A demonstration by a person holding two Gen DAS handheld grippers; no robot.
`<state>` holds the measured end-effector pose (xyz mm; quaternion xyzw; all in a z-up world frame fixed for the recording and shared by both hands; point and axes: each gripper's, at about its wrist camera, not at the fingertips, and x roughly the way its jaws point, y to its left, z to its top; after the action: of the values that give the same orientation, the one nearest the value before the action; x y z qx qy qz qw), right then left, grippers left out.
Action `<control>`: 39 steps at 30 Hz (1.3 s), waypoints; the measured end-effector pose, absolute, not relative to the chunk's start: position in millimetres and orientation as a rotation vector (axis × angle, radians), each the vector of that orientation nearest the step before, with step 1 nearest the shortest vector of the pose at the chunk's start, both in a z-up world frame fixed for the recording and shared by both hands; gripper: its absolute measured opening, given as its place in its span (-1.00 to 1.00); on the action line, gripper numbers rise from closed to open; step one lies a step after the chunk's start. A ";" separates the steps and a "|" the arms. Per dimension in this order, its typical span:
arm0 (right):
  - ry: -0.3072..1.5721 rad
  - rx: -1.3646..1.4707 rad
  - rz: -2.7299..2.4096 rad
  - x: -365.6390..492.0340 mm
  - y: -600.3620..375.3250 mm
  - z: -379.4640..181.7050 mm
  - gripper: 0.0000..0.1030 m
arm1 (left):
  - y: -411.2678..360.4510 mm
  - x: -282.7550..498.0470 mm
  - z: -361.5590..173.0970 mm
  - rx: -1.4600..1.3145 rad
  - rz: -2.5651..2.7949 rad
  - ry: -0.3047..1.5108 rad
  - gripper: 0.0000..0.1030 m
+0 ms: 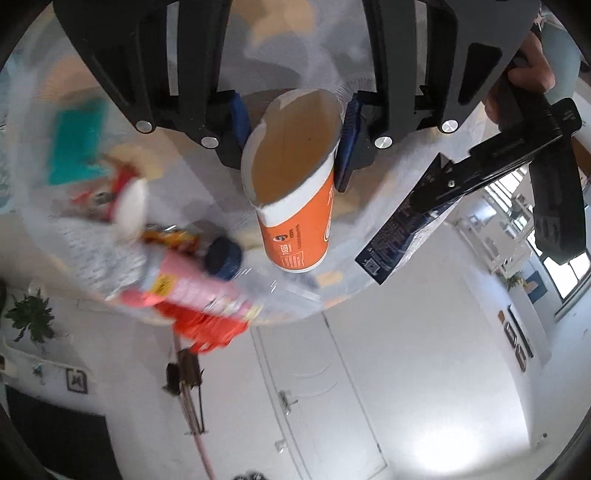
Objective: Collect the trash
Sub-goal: 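Carry the carton and cup over the basket and open both tools to drop them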
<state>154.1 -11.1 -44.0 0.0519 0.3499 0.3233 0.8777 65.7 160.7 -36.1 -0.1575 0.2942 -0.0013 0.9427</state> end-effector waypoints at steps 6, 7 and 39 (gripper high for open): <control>0.606 0.128 0.585 135.3 -70.9 -1.6 -0.27 | 113.4 65.1 8.5 -0.267 -0.085 0.486 0.11; 0.591 0.131 0.568 133.3 -78.9 3.0 -0.27 | 103.1 67.9 14.8 -0.263 -0.109 0.475 0.11; 0.820 0.460 -0.154 169.1 -392.2 -113.0 -0.18 | -217.6 228.9 -104.1 -0.033 -0.551 0.903 0.12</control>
<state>169.2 -392.2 -113.0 0.2214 0.3947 -0.0743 0.8887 228.9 -217.6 -104.1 -0.0157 0.4308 -0.2629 0.8632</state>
